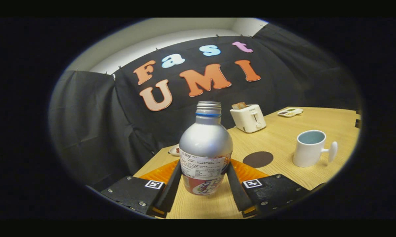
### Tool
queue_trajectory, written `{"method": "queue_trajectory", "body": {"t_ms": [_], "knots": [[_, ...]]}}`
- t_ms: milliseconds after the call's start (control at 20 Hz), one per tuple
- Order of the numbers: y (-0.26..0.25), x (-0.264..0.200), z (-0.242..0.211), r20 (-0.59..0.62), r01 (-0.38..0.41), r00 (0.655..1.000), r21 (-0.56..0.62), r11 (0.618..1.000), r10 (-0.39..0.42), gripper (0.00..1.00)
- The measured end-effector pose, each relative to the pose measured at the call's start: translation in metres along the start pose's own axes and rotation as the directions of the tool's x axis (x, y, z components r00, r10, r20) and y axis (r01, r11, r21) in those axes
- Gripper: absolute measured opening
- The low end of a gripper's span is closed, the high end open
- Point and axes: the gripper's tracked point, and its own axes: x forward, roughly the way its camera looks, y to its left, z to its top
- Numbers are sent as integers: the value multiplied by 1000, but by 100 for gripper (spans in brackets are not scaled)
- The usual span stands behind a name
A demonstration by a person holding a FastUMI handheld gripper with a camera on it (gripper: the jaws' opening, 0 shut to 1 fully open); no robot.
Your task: Take the bottle from table, then pour the juice into the cup, finally place the bottle on the coaster
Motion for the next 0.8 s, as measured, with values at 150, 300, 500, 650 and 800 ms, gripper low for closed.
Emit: {"method": "queue_trajectory", "body": {"t_ms": [150, 300, 500, 650, 800], "knots": [[-29, 4, -3, -23, 34, 999, 33, 999, -33, 73], [-43, 8, -5, -43, 35, 999, 123, 992, -29, 73], [-48, 11, -5, -36, 16, 999, 256, 967, -7, 73], [-48, 11, -14, -50, -3, 999, 332, 943, 20, 72], [-47, 12, -12, -38, -27, 998, 442, 896, 49, 72]]}}
